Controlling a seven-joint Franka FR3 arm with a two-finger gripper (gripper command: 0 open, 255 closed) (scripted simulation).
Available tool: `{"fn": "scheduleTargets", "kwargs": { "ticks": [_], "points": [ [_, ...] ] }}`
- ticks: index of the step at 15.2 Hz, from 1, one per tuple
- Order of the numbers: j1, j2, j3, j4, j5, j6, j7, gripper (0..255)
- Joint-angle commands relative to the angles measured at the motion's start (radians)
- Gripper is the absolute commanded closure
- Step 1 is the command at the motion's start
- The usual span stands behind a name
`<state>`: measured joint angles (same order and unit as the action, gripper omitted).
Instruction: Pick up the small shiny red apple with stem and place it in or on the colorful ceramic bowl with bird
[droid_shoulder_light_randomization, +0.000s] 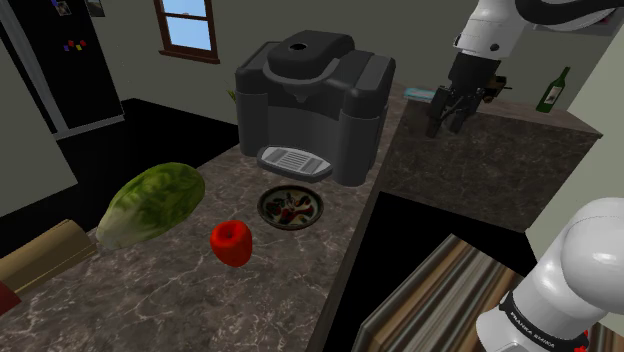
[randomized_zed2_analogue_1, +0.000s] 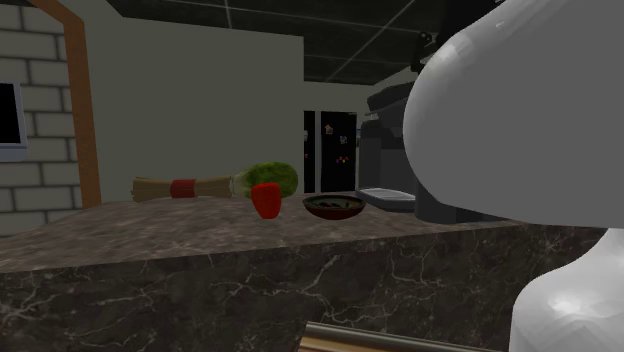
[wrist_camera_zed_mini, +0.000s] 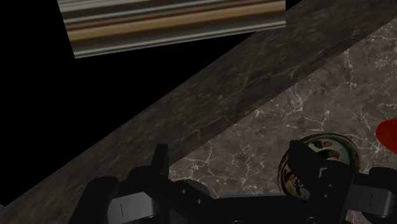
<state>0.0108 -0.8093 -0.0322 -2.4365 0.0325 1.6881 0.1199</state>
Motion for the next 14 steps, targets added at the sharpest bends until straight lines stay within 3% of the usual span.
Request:
{"fn": "scheduleTargets", "kwargs": {
  "ticks": [1, 14],
  "points": [
    [0.000, 0.000, 0.000, 0.000, 0.000, 0.000, 0.000, 0],
    [0.102, 0.360, 0.247, 0.145, 0.057, 0.160, 0.194, 0]
  ]
}}
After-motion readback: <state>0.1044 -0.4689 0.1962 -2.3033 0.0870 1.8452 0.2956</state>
